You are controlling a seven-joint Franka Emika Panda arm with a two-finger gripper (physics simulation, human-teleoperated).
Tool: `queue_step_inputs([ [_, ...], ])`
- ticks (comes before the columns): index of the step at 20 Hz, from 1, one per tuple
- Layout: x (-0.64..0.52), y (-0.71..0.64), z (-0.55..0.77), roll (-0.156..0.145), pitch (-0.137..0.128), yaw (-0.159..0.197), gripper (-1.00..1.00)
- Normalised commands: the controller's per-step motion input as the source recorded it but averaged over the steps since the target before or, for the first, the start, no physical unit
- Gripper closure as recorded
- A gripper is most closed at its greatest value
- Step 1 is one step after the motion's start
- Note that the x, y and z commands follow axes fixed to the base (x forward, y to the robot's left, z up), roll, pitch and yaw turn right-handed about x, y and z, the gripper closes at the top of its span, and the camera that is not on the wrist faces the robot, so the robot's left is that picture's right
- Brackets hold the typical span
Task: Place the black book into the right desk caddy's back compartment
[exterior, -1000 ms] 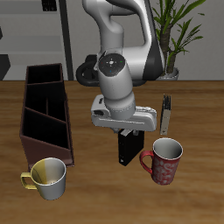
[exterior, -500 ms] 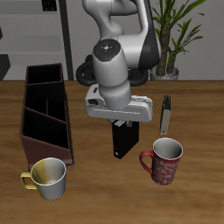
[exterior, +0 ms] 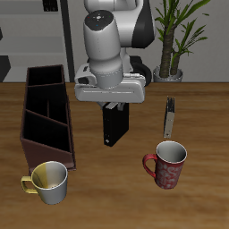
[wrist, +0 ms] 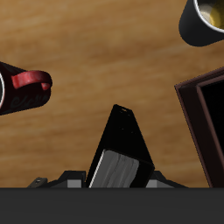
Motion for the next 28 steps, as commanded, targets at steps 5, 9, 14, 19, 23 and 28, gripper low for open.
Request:
queue_step_inputs([
  [5, -0.23, -0.42, 0.39, -0.035, -0.059, 0.094, 1.00],
  [9, -0.24, -0.42, 0.29, -0.039, -0.038, 0.056, 1.00],
  [14, -0.27, -0.24, 0.24, 0.008, -0.044, 0.097, 1.00],
  [19, -0.28, -0.24, 0.13, 0.010, -0.019, 0.104, 1.00],
  [23, -0.19, -0.41, 0.12, -0.067, -0.016, 0.058, 1.00],
  [28, -0.11, -0.28, 0.08, -0.028, 0.010, 0.045, 1.00],
])
